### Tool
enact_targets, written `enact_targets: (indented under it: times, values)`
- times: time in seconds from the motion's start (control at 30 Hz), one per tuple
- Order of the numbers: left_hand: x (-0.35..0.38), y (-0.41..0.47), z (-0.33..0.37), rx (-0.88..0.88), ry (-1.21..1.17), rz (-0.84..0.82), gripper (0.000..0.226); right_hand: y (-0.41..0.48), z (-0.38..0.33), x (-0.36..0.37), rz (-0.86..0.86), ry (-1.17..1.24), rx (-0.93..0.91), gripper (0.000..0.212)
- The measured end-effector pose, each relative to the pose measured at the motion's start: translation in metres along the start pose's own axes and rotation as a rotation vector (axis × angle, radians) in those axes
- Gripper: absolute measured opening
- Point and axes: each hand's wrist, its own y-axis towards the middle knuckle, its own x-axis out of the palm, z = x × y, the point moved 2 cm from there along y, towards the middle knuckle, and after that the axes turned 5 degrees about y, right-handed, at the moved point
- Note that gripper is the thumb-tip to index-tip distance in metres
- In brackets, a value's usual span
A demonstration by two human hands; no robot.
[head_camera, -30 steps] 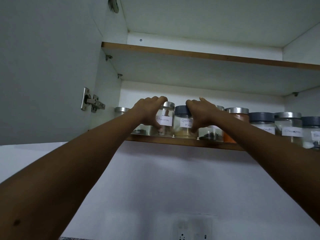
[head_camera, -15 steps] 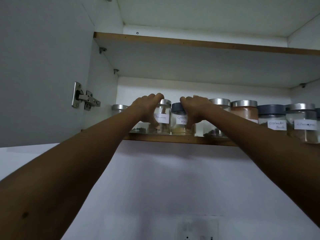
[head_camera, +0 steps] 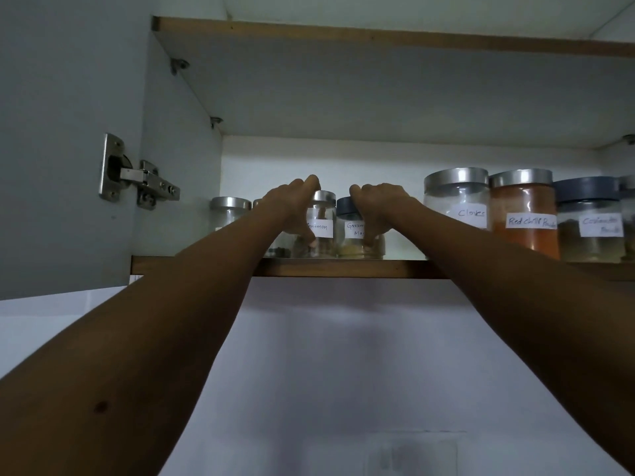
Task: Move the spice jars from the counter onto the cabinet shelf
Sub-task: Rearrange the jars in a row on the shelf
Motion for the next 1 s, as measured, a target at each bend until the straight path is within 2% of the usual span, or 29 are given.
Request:
enact_targets:
  times: [0.53,1.0]
  values:
    - [0.024,0.028,-0.009,-0.051,0.203,-0.111,0.078,0.051,-0.003,0.028,-0.136,-0.049,0.017,0.072]
    - [0.035,0.035,-0.014,-0.143,0.237,-0.231,0.096,0.051,0.005,0.044,-0.086,0.145,0.025,0.057]
